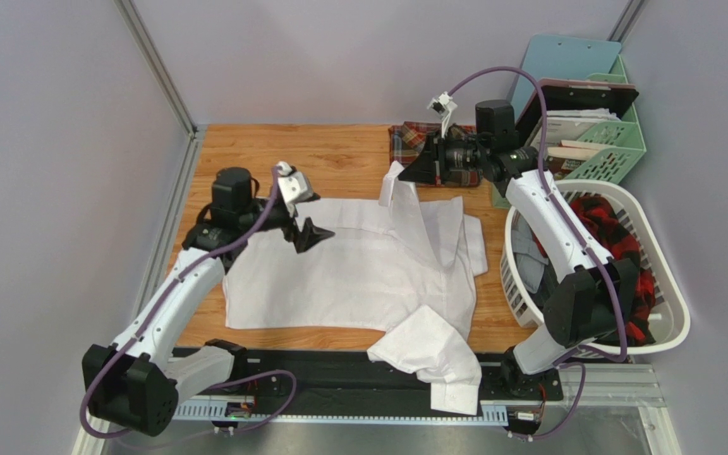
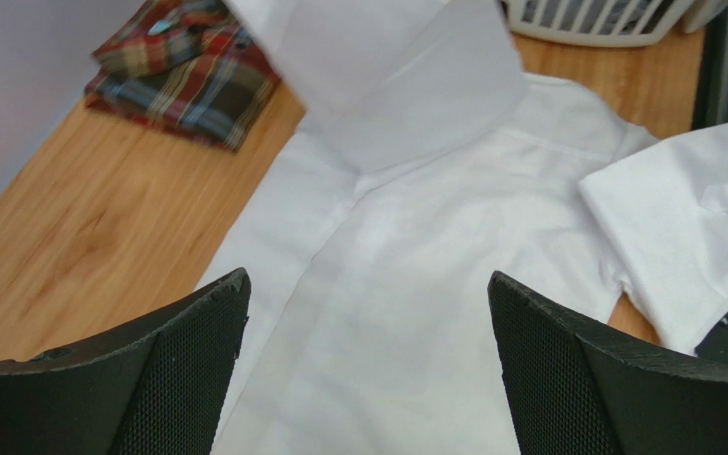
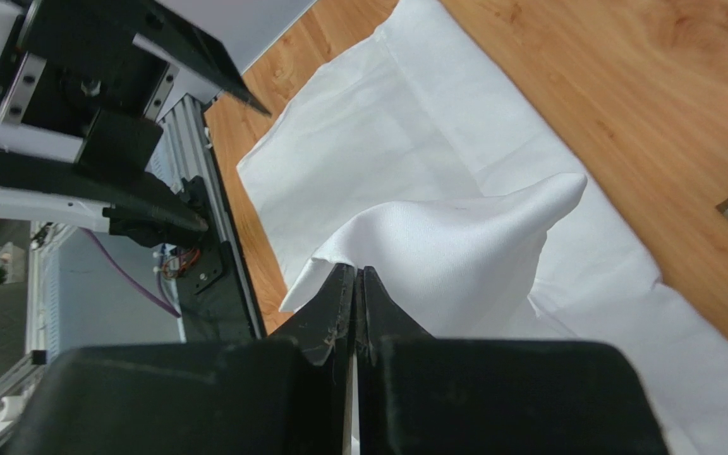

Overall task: Fold and stack the long sleeve shirts
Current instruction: Fold the shirt

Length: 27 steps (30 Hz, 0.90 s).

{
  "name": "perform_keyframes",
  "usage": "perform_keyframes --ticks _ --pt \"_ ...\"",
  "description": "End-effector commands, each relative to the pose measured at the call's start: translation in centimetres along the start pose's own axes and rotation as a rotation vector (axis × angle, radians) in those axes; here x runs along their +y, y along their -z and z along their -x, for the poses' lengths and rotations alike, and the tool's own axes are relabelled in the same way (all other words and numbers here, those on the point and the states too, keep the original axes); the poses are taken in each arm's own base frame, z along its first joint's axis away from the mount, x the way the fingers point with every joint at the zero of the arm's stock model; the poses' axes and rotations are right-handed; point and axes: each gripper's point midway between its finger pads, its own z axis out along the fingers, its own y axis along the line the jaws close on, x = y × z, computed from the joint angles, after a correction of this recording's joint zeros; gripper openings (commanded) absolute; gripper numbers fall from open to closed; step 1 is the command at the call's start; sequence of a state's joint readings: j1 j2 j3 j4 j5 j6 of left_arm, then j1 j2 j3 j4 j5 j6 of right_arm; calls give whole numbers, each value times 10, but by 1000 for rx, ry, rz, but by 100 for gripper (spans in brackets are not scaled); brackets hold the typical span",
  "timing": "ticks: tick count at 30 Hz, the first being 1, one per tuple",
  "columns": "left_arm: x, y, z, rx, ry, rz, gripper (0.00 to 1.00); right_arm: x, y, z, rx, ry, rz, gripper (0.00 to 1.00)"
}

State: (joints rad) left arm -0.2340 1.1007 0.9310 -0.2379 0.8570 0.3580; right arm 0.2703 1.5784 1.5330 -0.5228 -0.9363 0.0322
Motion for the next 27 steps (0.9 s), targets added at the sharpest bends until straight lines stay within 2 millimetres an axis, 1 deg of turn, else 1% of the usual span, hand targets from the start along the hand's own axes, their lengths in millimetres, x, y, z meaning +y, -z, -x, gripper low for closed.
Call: perform_keyframes --ticks 1,2,3,4,5,6,7,8,9,10,11,12,13,14,16,18,20,21,22,24,27 --pt "-16 -22 45 -169 -159 87 99 22 4 7 -46 -26 85 0" --pt "-33 -34 36 -168 -163 74 99 23 5 7 -47 -31 89 0" --pt "-33 -38 48 -215 -201 113 99 28 7 6 -47 -46 92 0" --pt "-27 -43 39 -197 -212 192 99 29 7 5 -49 -55 98 0" --pt "-43 -56 42 -211 -229 175 99 31 8 4 -50 -66 103 0" --pt "-42 -61 53 -257 -253 214 99 35 9 4 -54 -91 106 0" --pt "-37 -64 51 -252 -248 277 99 35 10 2 -54 -101 111 0" --pt "-50 -76 50 -252 -254 252 99 39 10 1 -52 -113 127 0" --pt "-53 -78 58 -280 -275 265 99 42 11 2 -55 -120 133 0" --pt "-49 -79 57 -276 -271 311 99 43 12 -2 -50 -141 136 0" --pt "-54 -85 57 -274 -267 311 99 45 13 -3 -51 -143 139 0" --pt "-54 -87 60 -279 -251 322 99 47 14 -3 -53 -142 138 0" --pt "-47 -86 65 -280 -236 363 99 48 15 -4 -55 -150 139 0" --pt "-49 -90 63 -272 -229 361 99 48 15 -10 -50 -163 140 0" --pt "-46 -93 63 -259 -212 386 99 52 17 -9 -62 -154 141 0" --pt "-49 -102 59 -234 -204 389 99 53 18 -13 -59 -160 144 0" --pt "-46 -106 66 -251 -196 404 99 54 19 -16 -57 -164 145 0" --pt "-47 -108 69 -260 -201 396 99 55 18 -16 -60 -165 147 0" --pt "-47 -110 73 -267 -205 390 99 55 19 -15 -62 -168 148 0" --pt "-49 -114 73 -268 -214 376 99 58 19 -14 -67 -178 155 0" --pt "-58 -119 73 -264 -234 355 99 58 18 -9 -76 -197 156 0"
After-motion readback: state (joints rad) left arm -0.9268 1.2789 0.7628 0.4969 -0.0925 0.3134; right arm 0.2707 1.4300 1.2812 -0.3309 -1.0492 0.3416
